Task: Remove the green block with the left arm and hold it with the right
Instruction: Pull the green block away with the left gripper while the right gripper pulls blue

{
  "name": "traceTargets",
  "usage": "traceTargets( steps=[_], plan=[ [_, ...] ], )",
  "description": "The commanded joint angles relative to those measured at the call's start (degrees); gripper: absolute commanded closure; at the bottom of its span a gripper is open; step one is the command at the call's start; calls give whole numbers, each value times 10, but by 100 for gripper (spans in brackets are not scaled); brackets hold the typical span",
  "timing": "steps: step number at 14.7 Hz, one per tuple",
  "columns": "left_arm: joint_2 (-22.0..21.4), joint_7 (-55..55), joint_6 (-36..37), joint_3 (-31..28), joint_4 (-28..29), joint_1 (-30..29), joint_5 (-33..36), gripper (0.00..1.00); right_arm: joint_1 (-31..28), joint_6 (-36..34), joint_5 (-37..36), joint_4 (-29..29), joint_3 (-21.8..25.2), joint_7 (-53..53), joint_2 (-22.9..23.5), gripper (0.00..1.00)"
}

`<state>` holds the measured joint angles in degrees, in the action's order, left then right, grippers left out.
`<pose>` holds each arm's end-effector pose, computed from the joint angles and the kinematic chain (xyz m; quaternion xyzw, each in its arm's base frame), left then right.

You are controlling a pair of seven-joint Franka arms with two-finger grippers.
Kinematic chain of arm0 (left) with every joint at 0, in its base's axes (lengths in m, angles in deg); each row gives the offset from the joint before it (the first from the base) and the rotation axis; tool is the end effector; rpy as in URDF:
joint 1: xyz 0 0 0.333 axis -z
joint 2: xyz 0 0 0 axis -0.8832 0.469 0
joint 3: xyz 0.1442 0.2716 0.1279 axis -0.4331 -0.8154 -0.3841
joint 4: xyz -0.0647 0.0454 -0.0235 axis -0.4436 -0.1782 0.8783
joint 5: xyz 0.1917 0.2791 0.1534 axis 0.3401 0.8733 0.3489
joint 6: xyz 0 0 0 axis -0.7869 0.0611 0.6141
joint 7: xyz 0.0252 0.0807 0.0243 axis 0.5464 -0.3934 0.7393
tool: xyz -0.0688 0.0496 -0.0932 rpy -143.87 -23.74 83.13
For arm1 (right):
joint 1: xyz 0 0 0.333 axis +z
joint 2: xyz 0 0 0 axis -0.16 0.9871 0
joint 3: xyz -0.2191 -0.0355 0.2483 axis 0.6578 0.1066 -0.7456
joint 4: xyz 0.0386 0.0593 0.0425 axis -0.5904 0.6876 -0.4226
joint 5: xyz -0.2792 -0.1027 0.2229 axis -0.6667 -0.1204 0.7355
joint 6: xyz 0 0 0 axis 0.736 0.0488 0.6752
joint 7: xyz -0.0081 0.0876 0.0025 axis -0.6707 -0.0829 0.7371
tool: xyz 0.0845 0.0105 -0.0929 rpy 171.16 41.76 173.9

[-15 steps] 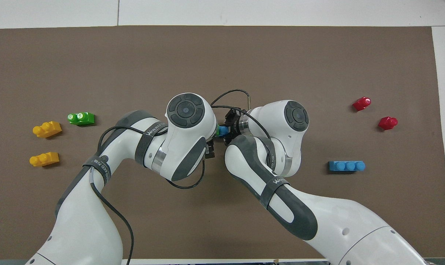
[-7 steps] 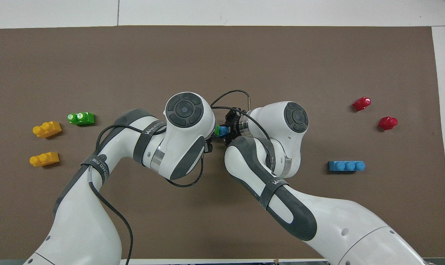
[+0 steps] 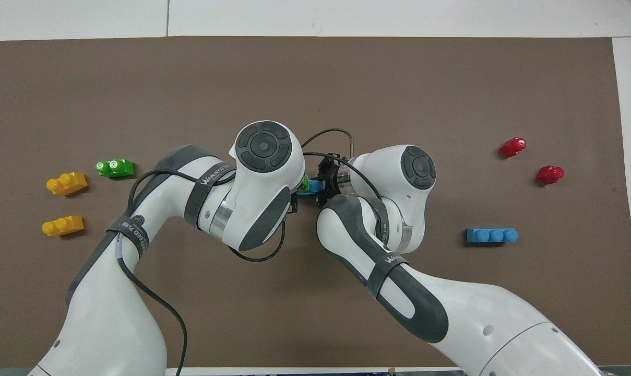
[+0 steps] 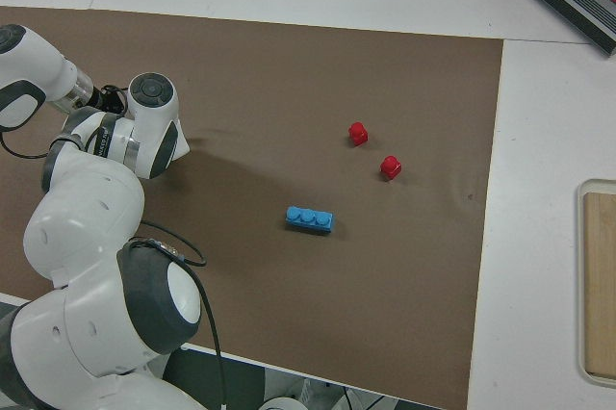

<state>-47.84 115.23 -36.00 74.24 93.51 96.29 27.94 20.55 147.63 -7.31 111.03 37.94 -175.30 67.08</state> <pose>0.5110 -0.3758 0.3864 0.6960 0.7179 -0.0110 0.0067 0.5481 0.3296 0.2913 -0.6715 0.7028 0.1548 0.1767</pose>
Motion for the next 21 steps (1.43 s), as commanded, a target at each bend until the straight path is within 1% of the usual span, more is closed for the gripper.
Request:
traceTargets(
  steps=[1,3,4,7,9,10,12,14,17,19,21],
  plan=[
    [-44,-78,62,-3,4,-19,3,100,-1,19,16,6,-1,-1,-1,100],
    [-73,-162,100,-3,11,-33,-2,100,-1,19,16,5,-1,-1,-1,100],
    [-92,-198,112,-3,25,-40,-2,100,-1,18,16,3,-1,-1,-1,100],
    [-159,-303,114,-3,91,-60,-2,100,-8,0,15,-15,-1,-3,-5,100],
    [-190,-382,114,-3,122,-90,-2,100,-21,-55,13,-44,5,-3,-15,100],
    [-209,-438,115,-3,137,-110,-2,100,-40,-87,6,-54,5,-1,-25,100],
    [-253,-614,125,-3,183,-155,-12,100,-83,-121,-2,-57,5,16,-51,100],
    [-262,-748,128,-4,203,-195,-14,100,-131,-166,-6,-60,5,52,-70,100],
    [-268,-959,133,-5,215,-262,-14,100,-210,-241,-16,-56,5,139,-92,100],
    [-267,-1070,132,-6,225,-296,-14,100,-257,-274,-23,-35,5,204,-104,100],
    [-263,-1151,119,-7,245,-308,-14,100,-308,-314,-26,-25,6,237,-110,100]
  ],
)
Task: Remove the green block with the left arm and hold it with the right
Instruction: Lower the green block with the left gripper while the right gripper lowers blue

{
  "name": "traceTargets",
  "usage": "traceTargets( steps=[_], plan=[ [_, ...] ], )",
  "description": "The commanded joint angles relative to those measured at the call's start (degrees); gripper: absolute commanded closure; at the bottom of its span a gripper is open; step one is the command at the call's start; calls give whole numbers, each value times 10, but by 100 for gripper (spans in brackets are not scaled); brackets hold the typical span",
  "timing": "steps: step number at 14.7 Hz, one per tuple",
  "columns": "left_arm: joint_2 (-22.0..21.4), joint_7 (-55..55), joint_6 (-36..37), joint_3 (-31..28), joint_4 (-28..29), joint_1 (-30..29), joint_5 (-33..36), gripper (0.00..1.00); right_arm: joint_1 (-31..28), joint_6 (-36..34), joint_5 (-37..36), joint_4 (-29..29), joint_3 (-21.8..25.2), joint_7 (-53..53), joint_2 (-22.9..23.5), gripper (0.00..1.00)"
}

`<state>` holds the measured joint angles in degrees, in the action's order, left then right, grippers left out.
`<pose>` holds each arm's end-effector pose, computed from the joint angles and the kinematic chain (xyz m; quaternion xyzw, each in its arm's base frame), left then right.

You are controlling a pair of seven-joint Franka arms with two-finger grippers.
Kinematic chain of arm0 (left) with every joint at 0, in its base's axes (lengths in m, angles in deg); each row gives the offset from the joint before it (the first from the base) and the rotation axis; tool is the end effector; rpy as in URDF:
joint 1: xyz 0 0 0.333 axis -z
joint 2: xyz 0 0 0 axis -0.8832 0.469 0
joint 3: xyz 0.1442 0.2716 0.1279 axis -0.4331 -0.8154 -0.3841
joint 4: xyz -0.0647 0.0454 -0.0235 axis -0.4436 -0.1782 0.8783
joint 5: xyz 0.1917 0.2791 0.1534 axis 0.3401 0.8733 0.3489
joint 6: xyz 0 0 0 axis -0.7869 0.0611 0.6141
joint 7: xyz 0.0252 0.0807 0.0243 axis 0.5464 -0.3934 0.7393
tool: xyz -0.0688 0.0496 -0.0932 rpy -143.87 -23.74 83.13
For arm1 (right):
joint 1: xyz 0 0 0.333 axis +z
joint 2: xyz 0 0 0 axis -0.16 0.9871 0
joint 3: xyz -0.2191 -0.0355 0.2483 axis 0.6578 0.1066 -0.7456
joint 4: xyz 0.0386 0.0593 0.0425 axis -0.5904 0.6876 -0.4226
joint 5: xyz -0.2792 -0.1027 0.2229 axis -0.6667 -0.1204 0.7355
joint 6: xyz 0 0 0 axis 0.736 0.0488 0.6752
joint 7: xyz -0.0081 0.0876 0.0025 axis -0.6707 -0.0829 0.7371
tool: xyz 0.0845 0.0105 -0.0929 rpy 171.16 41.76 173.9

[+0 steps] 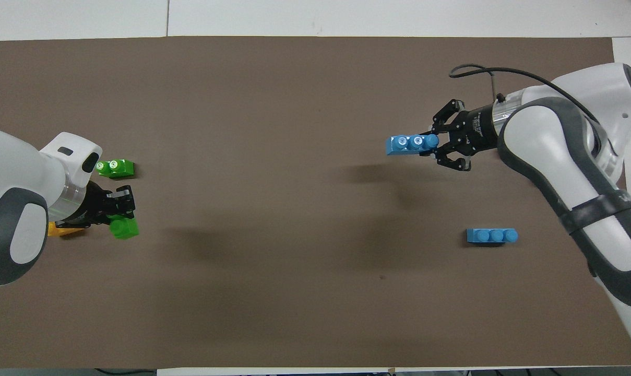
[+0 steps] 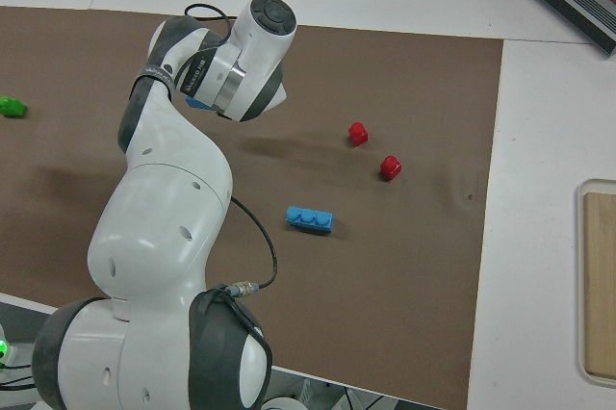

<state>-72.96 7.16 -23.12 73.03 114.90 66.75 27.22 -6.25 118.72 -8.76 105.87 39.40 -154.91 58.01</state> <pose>0.4775 -0.0503 0.4503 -0.9892 -0.1259 0.0754 0.0059 0.6083 0.0762 0.3946 -0.6883 0.6663 0.2025 0.2032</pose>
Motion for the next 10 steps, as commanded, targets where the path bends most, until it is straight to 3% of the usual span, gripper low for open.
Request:
traceTargets(
  steps=[1,3,7,10],
  plan=[
    [-10,-90,-23,5,44,-28,-6,100,-57,-43,-30,26,-8,39,-22,100],
    [-13,-131,-45,5,74,-45,-6,100,-84,-45,-68,45,-9,69,-29,100],
    [8,-161,-109,5,101,-62,-4,100,-119,-35,-69,74,-8,90,-39,100],
    [44,-165,-163,5,103,-71,-4,100,-121,30,-69,130,-9,91,-54,100]
  ],
)
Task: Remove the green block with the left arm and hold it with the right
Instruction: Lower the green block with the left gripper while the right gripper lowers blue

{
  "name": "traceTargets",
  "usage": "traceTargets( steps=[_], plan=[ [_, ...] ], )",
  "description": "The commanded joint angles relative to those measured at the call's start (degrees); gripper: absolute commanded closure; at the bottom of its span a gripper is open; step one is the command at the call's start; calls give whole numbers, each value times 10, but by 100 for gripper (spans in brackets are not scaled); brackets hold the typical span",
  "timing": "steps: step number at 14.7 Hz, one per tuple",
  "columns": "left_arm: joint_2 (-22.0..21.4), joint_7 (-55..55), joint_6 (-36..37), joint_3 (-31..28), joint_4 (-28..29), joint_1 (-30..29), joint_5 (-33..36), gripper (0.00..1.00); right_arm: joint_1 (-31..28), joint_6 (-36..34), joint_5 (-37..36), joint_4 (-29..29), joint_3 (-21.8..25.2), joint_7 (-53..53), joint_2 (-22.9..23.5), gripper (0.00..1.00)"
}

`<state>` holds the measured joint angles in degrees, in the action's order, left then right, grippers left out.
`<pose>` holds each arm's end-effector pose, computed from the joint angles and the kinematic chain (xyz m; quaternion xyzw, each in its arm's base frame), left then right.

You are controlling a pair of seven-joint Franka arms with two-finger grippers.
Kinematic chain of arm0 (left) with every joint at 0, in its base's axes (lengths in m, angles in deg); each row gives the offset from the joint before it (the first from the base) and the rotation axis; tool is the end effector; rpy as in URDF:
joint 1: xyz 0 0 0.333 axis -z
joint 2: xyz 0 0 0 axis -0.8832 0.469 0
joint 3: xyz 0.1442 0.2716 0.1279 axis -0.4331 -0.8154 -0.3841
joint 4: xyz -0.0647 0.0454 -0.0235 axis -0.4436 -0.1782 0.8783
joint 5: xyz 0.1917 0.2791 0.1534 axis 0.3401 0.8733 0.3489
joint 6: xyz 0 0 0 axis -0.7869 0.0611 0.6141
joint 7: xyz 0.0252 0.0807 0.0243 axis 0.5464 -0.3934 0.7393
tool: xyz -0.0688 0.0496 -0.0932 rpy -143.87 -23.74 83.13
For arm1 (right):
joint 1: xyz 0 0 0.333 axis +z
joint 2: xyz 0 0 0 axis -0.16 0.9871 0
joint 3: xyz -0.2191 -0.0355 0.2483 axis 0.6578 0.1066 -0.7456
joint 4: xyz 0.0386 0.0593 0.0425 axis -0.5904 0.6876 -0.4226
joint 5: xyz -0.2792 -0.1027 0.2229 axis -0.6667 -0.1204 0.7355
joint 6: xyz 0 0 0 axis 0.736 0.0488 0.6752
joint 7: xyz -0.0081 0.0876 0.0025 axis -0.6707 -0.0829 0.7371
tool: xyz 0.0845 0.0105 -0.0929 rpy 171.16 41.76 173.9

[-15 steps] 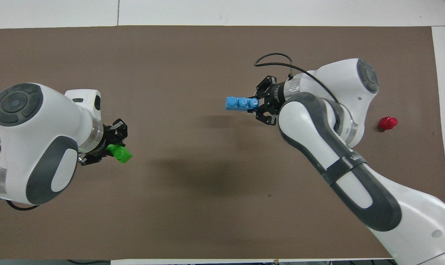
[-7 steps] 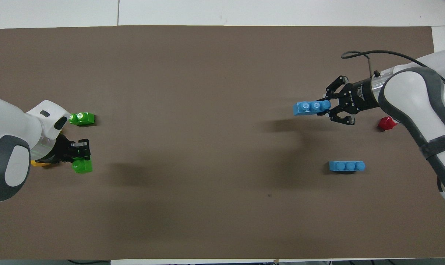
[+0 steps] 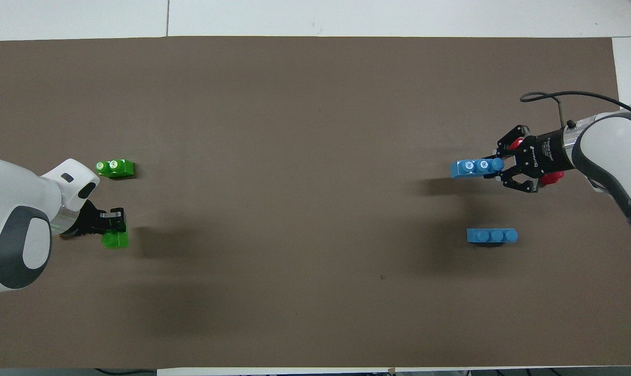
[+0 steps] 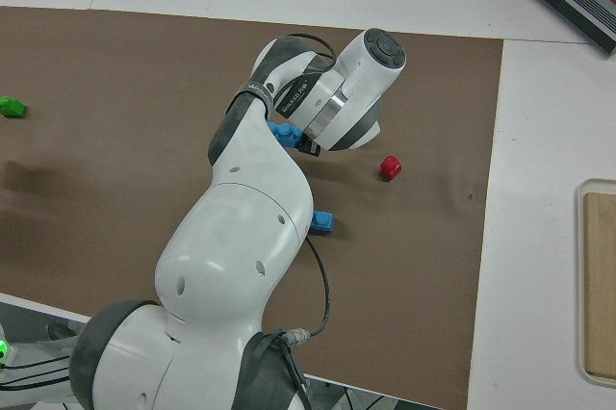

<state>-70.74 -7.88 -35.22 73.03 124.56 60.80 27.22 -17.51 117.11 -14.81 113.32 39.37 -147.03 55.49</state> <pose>0.4686 0.0003 0.3757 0.9961 0.0494 -0.0732 0.0071 0.5701 -0.0422 0.3601 -0.6885 0.6794 0.1923 0.1656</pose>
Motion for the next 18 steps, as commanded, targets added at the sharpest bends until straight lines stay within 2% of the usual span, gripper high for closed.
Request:
traceTargets(
  steps=[1,7,13,14,15,16,17,18],
  plan=[
    [29,-16,-53,5,6,-12,-4,100,-8,58,-8,57,-9,11,-26,100],
    [56,-39,-92,5,6,-16,-1,100,-3,124,-8,93,-10,15,-20,100],
    [55,-34,-106,5,23,-27,0,100,-7,135,-8,95,-10,43,-6,100],
    [55,-34,-106,5,25,-27,0,83,-7,135,-7,95,-10,44,-6,100],
    [55,-35,-106,5,26,-27,-1,72,-7,135,-8,96,-10,45,-6,100],
    [54,-35,-107,5,29,-27,0,48,-7,135,-7,98,-10,52,-7,100],
    [54,-36,-111,5,31,-27,0,17,-7,138,-7,101,-10,56,-7,100],
    [54,-36,-111,5,31,-27,-1,9,-7,144,-7,106,-10,64,-9,100]
  ],
)
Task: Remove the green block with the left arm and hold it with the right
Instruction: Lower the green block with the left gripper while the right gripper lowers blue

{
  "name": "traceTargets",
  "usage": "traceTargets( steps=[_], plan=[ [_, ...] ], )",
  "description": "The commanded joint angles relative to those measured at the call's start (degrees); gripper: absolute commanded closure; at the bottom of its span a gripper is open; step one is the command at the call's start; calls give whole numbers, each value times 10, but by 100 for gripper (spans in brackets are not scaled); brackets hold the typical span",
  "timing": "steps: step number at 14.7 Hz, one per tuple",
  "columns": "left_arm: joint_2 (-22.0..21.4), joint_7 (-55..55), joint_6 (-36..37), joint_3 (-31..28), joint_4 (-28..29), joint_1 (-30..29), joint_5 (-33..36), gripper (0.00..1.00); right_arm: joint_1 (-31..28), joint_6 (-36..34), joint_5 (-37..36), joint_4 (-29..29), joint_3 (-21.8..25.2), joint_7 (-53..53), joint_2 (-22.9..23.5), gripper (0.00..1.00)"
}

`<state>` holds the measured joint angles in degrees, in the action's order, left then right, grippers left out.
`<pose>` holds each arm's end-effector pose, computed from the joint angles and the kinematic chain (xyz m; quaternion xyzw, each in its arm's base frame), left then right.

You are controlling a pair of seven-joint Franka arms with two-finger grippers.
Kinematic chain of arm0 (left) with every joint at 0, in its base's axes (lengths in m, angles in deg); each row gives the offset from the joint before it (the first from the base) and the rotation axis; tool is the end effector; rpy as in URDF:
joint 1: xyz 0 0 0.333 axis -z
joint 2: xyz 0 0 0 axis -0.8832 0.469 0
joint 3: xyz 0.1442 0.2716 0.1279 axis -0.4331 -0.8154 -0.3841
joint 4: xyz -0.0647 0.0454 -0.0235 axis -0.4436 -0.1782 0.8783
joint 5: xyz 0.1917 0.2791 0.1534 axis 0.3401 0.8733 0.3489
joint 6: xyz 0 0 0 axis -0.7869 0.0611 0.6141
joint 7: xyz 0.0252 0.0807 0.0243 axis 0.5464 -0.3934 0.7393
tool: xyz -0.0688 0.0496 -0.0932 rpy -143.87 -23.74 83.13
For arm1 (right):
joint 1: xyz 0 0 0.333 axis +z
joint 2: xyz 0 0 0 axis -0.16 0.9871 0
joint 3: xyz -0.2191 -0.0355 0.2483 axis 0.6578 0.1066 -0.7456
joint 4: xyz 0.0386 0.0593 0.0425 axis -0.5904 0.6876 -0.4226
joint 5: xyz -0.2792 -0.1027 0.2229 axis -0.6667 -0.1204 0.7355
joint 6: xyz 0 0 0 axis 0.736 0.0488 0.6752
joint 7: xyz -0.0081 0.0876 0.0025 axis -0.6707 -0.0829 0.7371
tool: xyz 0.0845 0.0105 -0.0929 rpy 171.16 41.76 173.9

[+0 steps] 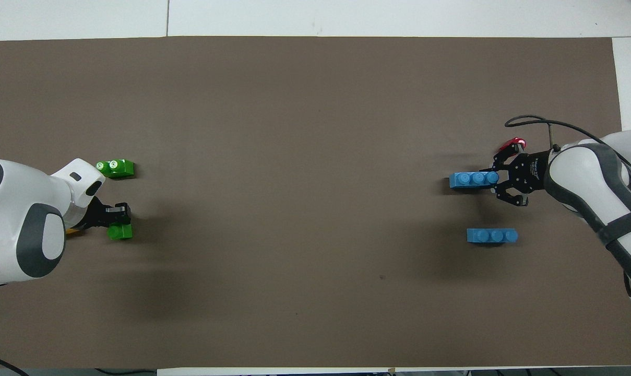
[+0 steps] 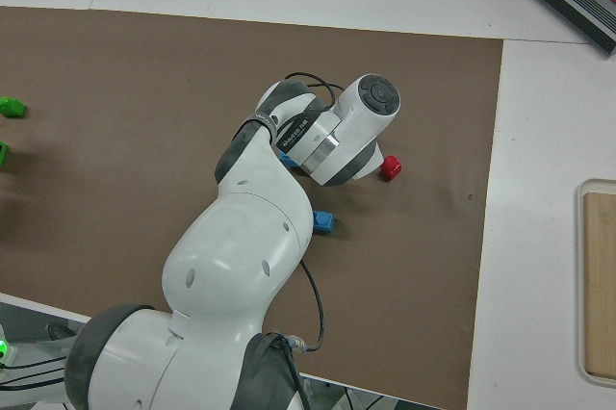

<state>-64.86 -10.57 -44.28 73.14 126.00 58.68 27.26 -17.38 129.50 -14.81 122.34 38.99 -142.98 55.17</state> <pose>0.4839 0.0179 0.3279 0.9973 0.0446 -0.0577 0.0096 0.5478 -0.0502 0.3109 -0.6939 0.6867 0.1468 0.1593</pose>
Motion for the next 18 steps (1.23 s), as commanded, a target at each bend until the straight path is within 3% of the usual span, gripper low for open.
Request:
traceTargets(
  steps=[1,2,5,11,12,13,14,18],
  plan=[
    [-4,-9,-20,4,15,-5,0,5,-8,23,-6,21,-7,30,-5,100],
    [-4,-8,-15,4,13,-6,0,0,-9,24,-4,22,-7,34,-4,100],
    [-12,-6,1,4,-5,-4,-1,0,-10,24,0,27,-7,58,-4,100],
    [-46,-8,157,5,-120,1,-1,0,-10,34,0,27,-6,106,-4,100],
    [-51,-9,172,4,-132,0,0,0,-10,35,0,27,-6,114,-3,78],
    [-64,-10,183,5,-140,0,0,0,-10,35,0,27,-6,121,-3,47],
    [-76,-10,191,4,-142,0,-1,0,-10,35,0,26,-6,120,-3,24],
    [-109,-12,237,5,-161,1,-1,0,-10,29,0,15,-6,113,-5,12]
  ],
)
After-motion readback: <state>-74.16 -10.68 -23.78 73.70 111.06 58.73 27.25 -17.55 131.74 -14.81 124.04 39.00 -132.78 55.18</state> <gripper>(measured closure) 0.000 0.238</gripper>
